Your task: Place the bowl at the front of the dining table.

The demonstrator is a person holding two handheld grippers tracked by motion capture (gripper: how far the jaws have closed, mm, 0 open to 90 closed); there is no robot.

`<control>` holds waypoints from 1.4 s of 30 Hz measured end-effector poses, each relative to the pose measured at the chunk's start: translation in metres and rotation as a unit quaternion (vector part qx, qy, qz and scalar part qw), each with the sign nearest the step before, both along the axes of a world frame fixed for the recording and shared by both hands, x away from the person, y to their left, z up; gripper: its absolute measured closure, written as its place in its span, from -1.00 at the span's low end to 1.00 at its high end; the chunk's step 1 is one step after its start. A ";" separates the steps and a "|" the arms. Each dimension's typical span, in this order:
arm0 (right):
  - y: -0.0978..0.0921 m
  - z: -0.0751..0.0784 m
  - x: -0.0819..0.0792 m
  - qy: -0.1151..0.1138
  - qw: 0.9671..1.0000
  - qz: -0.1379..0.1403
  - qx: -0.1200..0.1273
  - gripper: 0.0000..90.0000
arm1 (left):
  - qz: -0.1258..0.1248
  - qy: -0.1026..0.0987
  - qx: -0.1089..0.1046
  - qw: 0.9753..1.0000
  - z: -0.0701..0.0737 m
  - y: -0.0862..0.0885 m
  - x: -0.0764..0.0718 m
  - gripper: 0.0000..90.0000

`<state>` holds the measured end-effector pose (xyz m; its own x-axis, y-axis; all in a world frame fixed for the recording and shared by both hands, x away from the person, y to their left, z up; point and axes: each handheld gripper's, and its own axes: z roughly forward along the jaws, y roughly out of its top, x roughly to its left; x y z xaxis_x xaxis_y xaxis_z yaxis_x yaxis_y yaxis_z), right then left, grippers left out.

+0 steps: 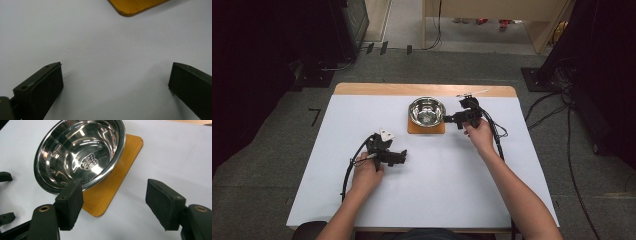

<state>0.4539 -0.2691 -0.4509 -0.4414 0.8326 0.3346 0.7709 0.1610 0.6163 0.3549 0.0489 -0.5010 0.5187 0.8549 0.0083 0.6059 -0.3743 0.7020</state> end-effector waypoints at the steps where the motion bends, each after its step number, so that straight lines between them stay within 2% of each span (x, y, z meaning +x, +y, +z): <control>1: 0.000 0.000 -0.001 -0.001 1.000 0.002 0.001 -0.33 | 0.000 0.000 0.000 1.000 0.000 0.000 0.000 -1.00; 18: 0.000 -0.006 -0.020 -0.011 1.000 0.021 -0.016 -0.34 | 0.000 0.000 0.000 1.000 0.000 0.000 0.000 -1.00; 29: -0.008 -0.010 -0.032 -0.013 1.000 0.014 -0.012 -0.34 | 0.000 0.000 0.000 1.000 0.000 0.000 0.000 -1.00; 42: -0.011 -0.015 -0.046 -0.024 0.999 0.018 -0.028 -0.35 | 0.000 0.000 0.000 1.000 0.000 0.000 0.000 -1.00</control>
<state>0.4075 -0.2798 -0.4656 -0.4856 0.8331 0.2648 0.7332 0.2232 0.6423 0.3550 0.0489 -0.5011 0.5188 0.8549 0.0080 0.6057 -0.3742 0.7023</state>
